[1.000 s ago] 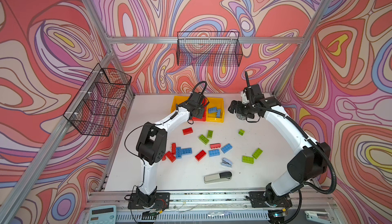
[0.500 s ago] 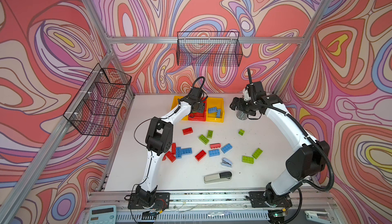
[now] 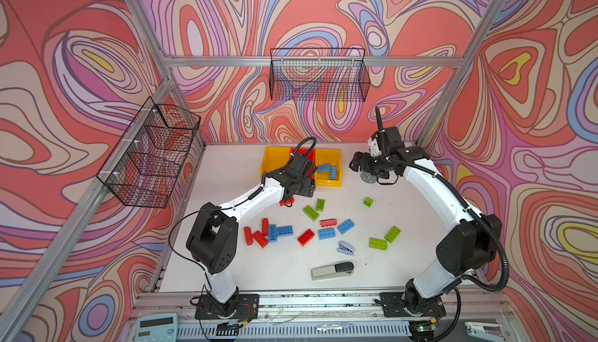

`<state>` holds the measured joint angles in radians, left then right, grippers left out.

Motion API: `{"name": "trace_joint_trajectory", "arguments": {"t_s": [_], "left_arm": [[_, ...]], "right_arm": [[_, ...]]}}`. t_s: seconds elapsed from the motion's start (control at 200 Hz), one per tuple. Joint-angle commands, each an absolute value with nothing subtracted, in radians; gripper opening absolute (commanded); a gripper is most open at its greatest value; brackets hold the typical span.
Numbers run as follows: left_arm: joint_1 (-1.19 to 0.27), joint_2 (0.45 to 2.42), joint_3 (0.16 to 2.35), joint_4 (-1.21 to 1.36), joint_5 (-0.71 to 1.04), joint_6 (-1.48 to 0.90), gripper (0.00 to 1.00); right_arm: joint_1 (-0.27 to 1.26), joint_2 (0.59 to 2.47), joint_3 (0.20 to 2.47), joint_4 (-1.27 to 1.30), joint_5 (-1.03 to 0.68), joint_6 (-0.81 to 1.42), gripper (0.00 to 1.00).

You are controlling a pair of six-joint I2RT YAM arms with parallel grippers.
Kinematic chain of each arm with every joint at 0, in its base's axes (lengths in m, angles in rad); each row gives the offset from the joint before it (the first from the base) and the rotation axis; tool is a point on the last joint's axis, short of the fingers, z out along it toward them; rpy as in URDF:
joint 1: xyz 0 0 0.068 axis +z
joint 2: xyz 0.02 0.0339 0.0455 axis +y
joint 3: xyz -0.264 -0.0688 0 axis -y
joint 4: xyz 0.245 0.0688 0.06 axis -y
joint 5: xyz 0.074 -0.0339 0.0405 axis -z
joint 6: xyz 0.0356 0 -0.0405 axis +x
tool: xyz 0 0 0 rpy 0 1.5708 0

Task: Sort the legos into containers by color
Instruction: 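Move the left gripper to another lime-green brick and close on it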

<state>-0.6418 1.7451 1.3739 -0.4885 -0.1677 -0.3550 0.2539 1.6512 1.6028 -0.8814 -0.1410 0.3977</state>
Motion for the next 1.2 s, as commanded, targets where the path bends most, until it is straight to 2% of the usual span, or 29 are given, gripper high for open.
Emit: {"name": "trace_joint_trajectory", "arguments": {"t_s": [0.0,0.32,0.721,1.192], "left_arm": [[-0.698,1.701,1.311,-0.543,-0.23,-0.497,0.88],[-0.841,1.767,1.342,-0.591,-0.256,-0.671,0.89],[-0.843,1.895,1.509,-0.634,-0.231,-0.627,0.94],[-0.817,2.024,1.585,-0.645,-0.183,-0.58,0.95]], "right_arm": [[0.249,1.641,1.586,-0.873,-0.167,0.366,0.98],[0.25,1.604,1.517,-0.852,-0.156,0.373,0.98],[0.249,1.474,1.399,-0.868,-0.093,0.403,0.98],[0.246,1.363,1.304,-0.888,-0.013,0.49,0.98]]}}
